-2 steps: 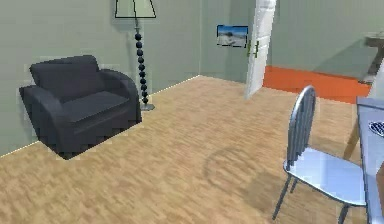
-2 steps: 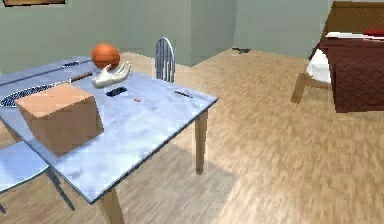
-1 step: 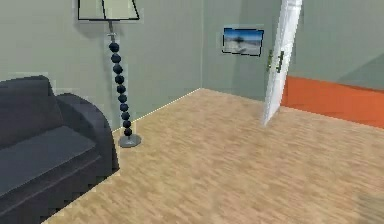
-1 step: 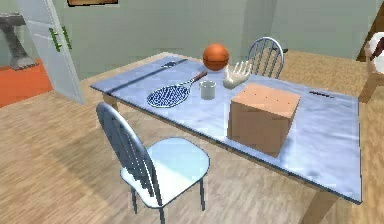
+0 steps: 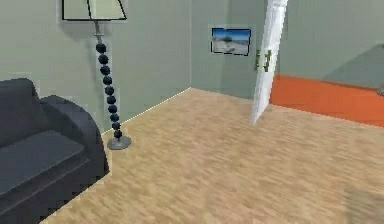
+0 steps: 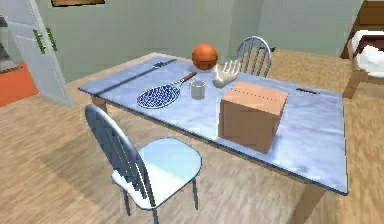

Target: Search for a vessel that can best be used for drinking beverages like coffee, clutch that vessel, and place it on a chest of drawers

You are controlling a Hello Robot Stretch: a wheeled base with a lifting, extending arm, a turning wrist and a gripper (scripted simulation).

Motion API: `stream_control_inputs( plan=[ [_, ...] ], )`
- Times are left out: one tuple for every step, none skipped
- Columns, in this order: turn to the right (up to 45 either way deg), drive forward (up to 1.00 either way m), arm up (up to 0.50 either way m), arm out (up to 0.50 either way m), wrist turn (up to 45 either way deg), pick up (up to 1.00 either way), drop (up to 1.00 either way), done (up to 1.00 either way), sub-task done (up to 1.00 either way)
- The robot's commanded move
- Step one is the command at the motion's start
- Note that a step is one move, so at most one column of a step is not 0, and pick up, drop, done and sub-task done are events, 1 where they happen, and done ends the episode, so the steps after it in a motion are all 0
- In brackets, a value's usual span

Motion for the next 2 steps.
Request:
stream_control_inputs(
  plan=[
    [0.0, 0.20, 0.00, 0.00, 0.0, 0.00, 0.00, 0.00, 0.00],
    [30.0, 0.00, 0.00, 0.00, 0.0, 0.00, 0.00, 0.00, 0.00]
  ],
)
